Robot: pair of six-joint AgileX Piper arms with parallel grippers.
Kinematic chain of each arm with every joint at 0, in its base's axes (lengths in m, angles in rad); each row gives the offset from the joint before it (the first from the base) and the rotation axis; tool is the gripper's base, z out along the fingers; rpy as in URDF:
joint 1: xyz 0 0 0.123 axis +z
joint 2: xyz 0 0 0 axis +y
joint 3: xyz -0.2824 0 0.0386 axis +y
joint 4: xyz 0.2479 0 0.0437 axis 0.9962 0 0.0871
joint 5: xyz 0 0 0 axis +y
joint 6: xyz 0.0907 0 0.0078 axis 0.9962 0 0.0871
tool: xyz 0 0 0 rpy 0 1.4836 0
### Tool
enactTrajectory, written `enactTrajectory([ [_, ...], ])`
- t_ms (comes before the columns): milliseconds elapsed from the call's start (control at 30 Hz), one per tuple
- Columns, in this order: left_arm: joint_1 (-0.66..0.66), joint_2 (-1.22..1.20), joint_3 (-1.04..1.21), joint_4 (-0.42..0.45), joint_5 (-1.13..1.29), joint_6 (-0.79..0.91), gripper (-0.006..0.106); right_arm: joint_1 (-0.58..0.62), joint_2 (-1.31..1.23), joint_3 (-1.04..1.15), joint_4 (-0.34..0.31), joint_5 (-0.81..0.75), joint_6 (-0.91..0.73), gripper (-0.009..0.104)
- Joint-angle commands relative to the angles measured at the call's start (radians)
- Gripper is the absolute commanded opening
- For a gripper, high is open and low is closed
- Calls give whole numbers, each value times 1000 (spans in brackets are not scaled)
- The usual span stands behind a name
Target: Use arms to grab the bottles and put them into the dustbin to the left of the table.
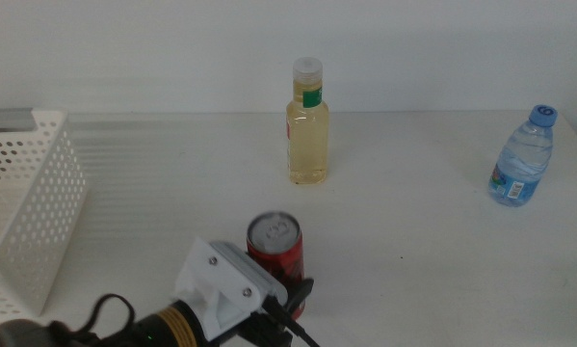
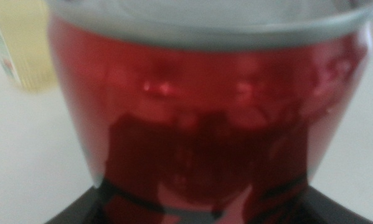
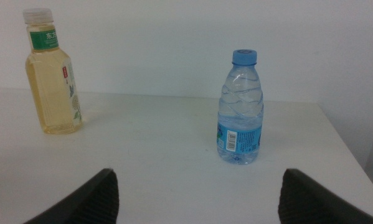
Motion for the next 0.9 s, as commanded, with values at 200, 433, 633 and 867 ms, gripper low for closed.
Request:
enactTrajectory([
  [200,-5,-289,-32,-48,163,-10,-5,-6,-28,-8,-6,-77,-9,67],
  [433,2,-487,-157,-39,628,21,-5,-6,-28,-8,-6,-77,-9,67],
  [633,2,-554,-331,-39,1079,35,-5,-6,-28,-8,-6,-77,-9,67],
  [867,2,-552,-532,-39,1487,35,-5,-6,-28,-8,-6,-77,-9,67],
])
